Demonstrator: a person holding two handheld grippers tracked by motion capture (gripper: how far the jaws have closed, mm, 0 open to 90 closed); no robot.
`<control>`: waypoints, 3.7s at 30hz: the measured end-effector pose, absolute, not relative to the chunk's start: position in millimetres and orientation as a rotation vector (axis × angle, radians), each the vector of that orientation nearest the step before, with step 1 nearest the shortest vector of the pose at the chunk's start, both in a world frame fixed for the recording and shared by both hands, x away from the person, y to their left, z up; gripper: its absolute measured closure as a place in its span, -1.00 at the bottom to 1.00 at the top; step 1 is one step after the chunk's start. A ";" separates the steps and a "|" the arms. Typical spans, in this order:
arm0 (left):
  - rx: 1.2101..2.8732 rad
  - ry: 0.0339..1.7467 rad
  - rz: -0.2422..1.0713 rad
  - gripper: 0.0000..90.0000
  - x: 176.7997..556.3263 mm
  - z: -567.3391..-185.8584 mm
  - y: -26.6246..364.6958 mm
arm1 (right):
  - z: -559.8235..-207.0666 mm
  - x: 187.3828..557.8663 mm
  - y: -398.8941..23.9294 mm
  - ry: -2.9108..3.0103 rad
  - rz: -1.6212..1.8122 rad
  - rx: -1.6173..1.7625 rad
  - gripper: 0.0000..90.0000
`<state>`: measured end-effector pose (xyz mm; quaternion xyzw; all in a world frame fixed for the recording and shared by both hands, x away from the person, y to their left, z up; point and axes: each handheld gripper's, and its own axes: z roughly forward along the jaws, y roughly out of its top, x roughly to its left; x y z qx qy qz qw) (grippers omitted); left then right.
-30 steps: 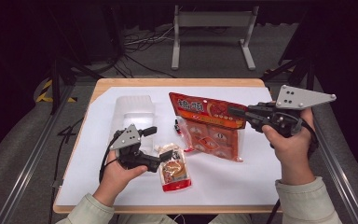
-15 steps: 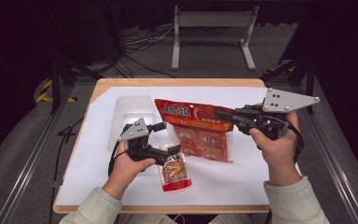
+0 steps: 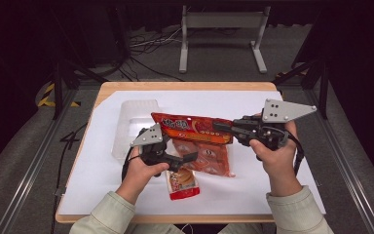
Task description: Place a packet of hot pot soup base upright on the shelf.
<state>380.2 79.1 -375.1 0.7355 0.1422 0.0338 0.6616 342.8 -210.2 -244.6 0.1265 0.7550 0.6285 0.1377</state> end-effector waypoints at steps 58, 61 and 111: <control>1.771 0.324 0.205 0.58 369.2 -337.2 112.3 | -301.7 360.4 -268.5 2.085 1.637 0.692 0.18; 1.767 0.323 0.211 0.58 368.9 -334.4 114.1 | -303.5 362.4 -270.6 2.086 1.635 0.705 0.18; 1.752 0.621 0.438 0.58 456.2 -291.7 168.7 | -326.7 381.2 -287.5 2.108 1.527 0.847 0.19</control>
